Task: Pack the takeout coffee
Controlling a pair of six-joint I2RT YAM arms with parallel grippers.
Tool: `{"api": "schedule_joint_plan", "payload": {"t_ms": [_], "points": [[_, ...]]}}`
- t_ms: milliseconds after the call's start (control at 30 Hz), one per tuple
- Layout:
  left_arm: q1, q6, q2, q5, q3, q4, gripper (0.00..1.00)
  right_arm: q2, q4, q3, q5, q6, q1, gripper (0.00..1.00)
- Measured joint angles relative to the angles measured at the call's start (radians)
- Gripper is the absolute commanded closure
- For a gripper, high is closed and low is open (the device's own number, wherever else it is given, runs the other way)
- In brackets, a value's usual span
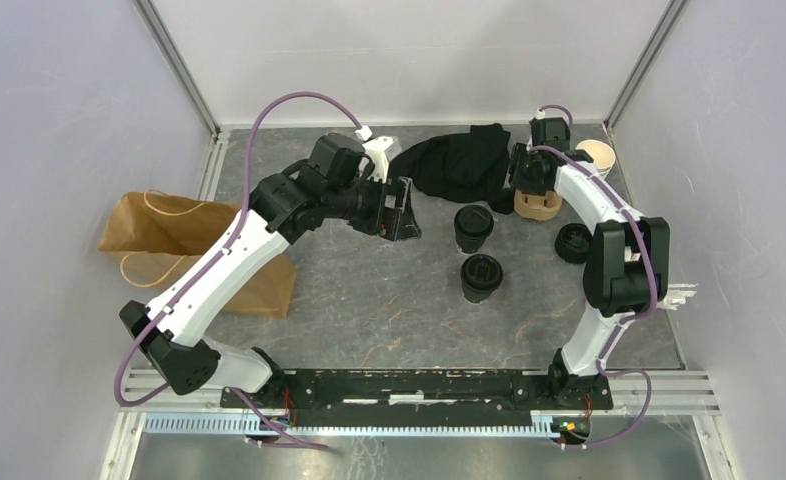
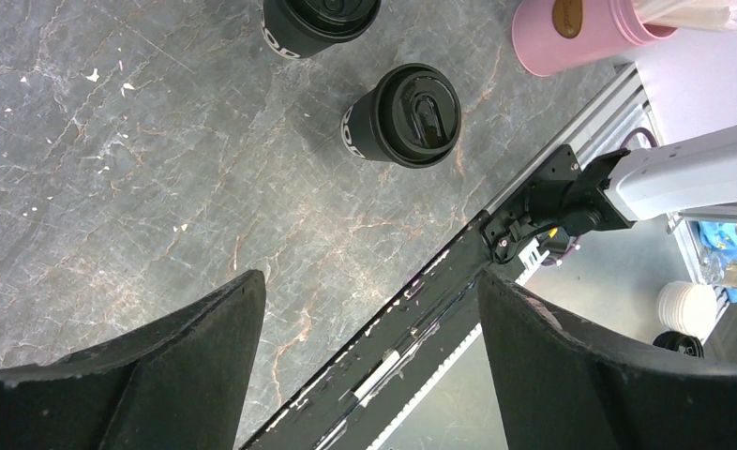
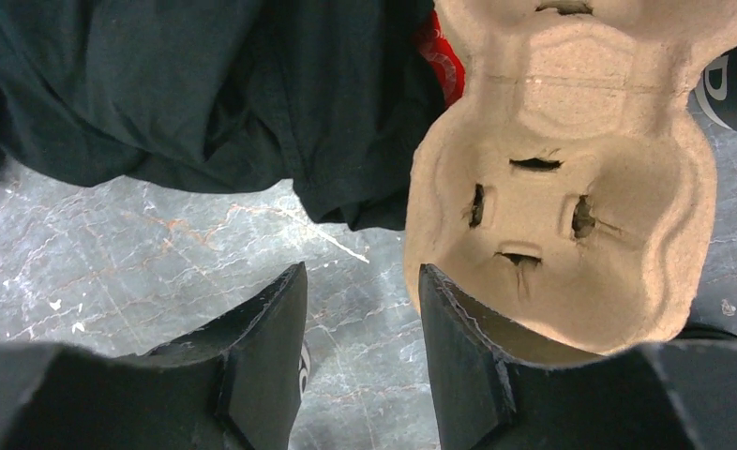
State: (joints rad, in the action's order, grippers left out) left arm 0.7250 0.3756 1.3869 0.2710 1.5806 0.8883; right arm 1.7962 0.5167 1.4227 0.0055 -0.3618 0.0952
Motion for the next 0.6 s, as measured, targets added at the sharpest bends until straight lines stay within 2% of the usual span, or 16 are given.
{"api": "schedule_joint_plan", "payload": {"t_ms": [300,467,600], "points": [[0.001,0.0,0.0,0.0,0.0,0.001,0.11,0.066,-0.01,0.001,0.006,0.0,-0.044,0.46],[0.002,-0.001,0.002,0.0,0.0,0.001,0.11,0.072,-0.035,0.001,-0.009,0.003,-0.069,0.51],[0.002,-0.001,0.011,0.0,0.0,0.001,0.11,0.078,-0.065,0.001,-0.041,0.008,-0.083,0.59]]}}
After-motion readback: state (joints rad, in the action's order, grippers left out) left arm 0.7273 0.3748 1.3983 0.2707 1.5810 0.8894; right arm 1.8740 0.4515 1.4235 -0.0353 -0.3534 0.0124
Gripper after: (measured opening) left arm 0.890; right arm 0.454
